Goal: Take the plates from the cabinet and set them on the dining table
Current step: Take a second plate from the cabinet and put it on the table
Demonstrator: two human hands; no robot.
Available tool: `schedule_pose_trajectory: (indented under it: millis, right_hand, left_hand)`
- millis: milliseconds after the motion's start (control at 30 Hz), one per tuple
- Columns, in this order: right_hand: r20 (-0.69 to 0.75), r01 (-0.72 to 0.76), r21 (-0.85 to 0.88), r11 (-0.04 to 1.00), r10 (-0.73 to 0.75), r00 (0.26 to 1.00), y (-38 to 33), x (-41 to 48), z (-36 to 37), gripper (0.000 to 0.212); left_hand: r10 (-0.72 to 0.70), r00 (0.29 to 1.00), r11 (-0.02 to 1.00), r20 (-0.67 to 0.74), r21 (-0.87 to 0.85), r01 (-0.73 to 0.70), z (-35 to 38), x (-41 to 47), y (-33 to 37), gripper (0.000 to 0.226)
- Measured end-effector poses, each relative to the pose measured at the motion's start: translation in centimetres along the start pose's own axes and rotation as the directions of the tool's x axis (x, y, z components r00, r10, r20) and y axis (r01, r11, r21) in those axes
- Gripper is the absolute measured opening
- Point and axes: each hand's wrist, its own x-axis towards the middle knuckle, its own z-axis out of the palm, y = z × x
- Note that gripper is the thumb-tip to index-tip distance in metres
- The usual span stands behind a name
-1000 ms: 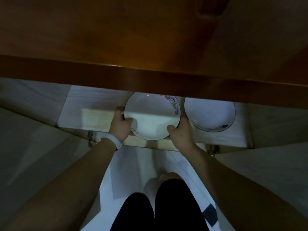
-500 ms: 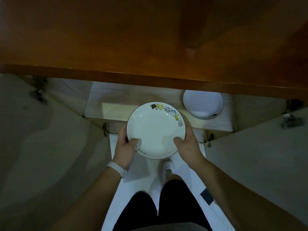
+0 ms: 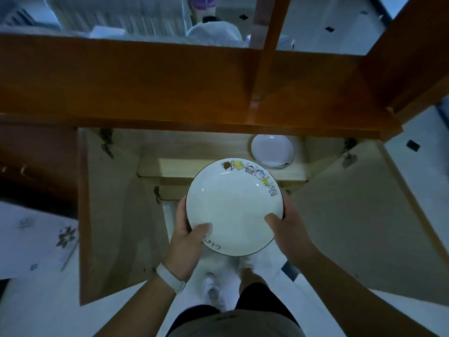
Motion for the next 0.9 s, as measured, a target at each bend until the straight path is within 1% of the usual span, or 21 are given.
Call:
schedule_pose_trajectory:
  millis: [100, 167, 267, 333, 400, 500, 667, 800, 900]
  right_hand:
    - [-0.051, 0.073, 0.093, 0.993, -0.068, 0.996, -1.8, -2.7, -0.5, 0.067]
    - [-0.076, 0.150, 0.144, 0.978, -0.140, 0.987, -3.0, -4.2, -0.7, 0.069]
    - [-0.119, 0.232, 0.182, 0.956, -0.213, 0.970, -4.7, -6.5, -1.2, 0.072]
    - [-0.141, 0.268, 0.185, 0.946, -0.244, 0.959, -5.4, -8.1, -1.8, 0.073]
    - [-0.182, 0.274, 0.194, 0.942, -0.240, 0.954, -5.9, -9.8, -2.8, 0.069]
    - [-0.254, 0.251, 0.223, 0.942, -0.192, 0.948, -5.8, -12.0, -4.7, 0.066]
    - [-0.345, 0.255, 0.276, 0.927, -0.152, 0.926, -4.5, -16.6, -9.5, 0.067]
    - [-0.463, 0.308, 0.240, 0.921, -0.170, 0.870, -2.7, -21.8, -15.1, 0.071]
    - [-0.565, 0.327, 0.244, 0.913, -0.141, 0.813, -0.6, -26.7, -19.7, 0.072]
  left_hand:
    - [0.044, 0.997, 0.999, 0.065, -0.010, -0.044, 0.8, -1.0, 2.3, 0.076]
    - [0.083, 0.991, 0.996, 0.102, -0.017, -0.082, 1.5, -1.3, 3.5, 0.076]
    - [0.145, 0.979, 0.989, 0.146, -0.020, -0.144, 2.6, -2.0, 4.9, 0.071]
    - [0.159, 0.974, 0.987, 0.160, -0.044, -0.154, 3.4, -2.8, 5.5, 0.071]
    - [0.162, 0.971, 0.986, 0.175, -0.061, -0.154, 4.5, -3.8, 5.9, 0.071]
    - [0.164, 0.964, 0.986, 0.208, -0.048, -0.158, 6.8, -5.1, 6.2, 0.070]
    - [0.117, 0.940, 0.993, 0.320, -0.051, -0.106, 12.1, -8.2, 5.7, 0.069]
    - [0.079, 0.911, 0.997, 0.405, -0.045, -0.066, 18.3, -11.7, 3.8, 0.072]
    - [0.055, 0.875, 0.998, 0.481, -0.014, -0.056, 23.4, -15.8, 1.6, 0.074]
